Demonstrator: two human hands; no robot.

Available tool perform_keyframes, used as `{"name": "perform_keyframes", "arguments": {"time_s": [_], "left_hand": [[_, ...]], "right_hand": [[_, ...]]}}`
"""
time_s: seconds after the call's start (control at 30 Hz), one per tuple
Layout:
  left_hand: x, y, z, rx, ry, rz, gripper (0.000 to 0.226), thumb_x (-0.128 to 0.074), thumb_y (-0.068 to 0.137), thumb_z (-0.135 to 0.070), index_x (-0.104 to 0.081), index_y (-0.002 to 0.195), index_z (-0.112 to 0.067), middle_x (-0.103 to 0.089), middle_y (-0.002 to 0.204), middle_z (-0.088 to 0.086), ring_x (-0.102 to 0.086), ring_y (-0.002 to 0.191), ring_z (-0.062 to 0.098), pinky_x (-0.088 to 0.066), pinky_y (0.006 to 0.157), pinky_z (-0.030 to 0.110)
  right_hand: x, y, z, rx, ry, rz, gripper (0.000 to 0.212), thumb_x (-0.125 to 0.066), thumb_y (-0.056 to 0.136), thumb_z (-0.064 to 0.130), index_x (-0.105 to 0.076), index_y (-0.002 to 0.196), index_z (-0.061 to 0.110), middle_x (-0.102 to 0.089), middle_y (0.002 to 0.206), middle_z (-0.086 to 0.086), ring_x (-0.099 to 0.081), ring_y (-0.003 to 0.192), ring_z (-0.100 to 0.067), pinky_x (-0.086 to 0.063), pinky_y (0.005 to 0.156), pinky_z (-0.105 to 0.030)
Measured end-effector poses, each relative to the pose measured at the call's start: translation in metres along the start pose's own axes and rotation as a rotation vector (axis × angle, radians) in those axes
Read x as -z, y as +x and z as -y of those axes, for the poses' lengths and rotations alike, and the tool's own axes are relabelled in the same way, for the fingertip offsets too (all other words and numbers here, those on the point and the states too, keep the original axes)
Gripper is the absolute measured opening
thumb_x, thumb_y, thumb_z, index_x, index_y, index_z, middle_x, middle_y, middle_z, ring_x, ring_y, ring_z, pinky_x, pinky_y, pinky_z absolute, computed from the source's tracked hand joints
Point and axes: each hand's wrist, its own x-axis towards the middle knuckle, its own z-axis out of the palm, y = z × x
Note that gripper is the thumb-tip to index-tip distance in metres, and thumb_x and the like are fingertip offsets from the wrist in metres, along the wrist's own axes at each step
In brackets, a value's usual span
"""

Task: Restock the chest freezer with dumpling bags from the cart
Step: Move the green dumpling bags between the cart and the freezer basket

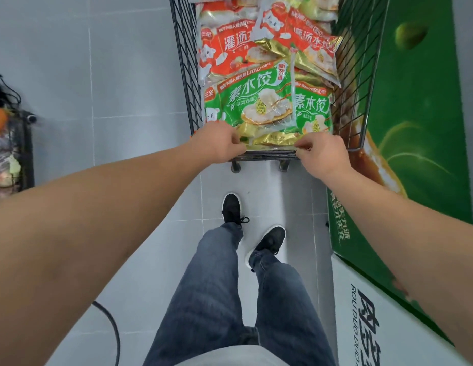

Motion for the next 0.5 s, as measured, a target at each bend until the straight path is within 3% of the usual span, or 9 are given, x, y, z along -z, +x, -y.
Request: {"name": "perform_keyframes", "arguments": {"time_s": [0.17,0.27,0.33,0.43,0.5], "left_hand": [[0.017,0.018,0.016,0.155,-0.31,-0.097,0.033,-0.056,0.094,-0.034,-0.069,0.117,-0.015,-0.068,0.119,0.004,-0.059,0.114,0.025,-0.045,0.089,0.031],[0.028,0.039,0.024,0.206,-0.382,-0.082,0.044,-0.054,0.095,-0.032,-0.055,0.134,-0.012,-0.064,0.125,0.007,-0.058,0.114,0.025,-0.041,0.084,0.027],[0.033,0.05,0.026,0.209,-0.427,-0.06,0.046,-0.054,0.095,-0.032,-0.052,0.137,-0.012,-0.064,0.123,0.007,-0.061,0.106,0.024,-0.044,0.083,0.029],[0.038,0.066,0.026,0.206,-0.494,-0.031,0.046,-0.054,0.096,-0.031,-0.048,0.138,-0.011,-0.061,0.125,0.008,-0.063,0.101,0.027,-0.052,0.088,0.035],[0.04,0.075,0.024,0.197,-0.457,-0.037,0.043,-0.052,0.097,-0.027,-0.048,0.135,-0.008,-0.06,0.124,0.011,-0.062,0.104,0.029,-0.051,0.087,0.036]], "right_hand": [[0.023,0.027,0.029,-0.135,0.28,-0.164,0.037,-0.056,0.094,0.026,-0.061,0.128,0.013,-0.066,0.116,0.001,-0.058,0.112,-0.02,-0.04,0.094,-0.027],[0.024,0.06,0.056,-0.273,0.398,-0.133,0.048,-0.052,0.098,0.036,-0.051,0.138,0.01,-0.054,0.109,0.0,-0.052,0.103,-0.019,-0.035,0.085,-0.027],[0.02,0.076,0.067,-0.341,0.442,-0.088,0.042,-0.052,0.098,0.036,-0.058,0.128,0.008,-0.058,0.105,-0.004,-0.054,0.096,-0.022,-0.037,0.078,-0.027],[0.02,0.089,0.071,-0.4,0.452,-0.115,0.017,-0.06,0.094,0.024,-0.071,0.097,0.012,-0.066,0.089,-0.006,-0.058,0.078,-0.022,-0.041,0.066,-0.029],[0.022,0.089,0.06,-0.436,0.469,-0.168,0.011,-0.062,0.091,0.02,-0.07,0.087,0.013,-0.07,0.088,-0.007,-0.063,0.079,-0.025,-0.051,0.069,-0.035]]}}
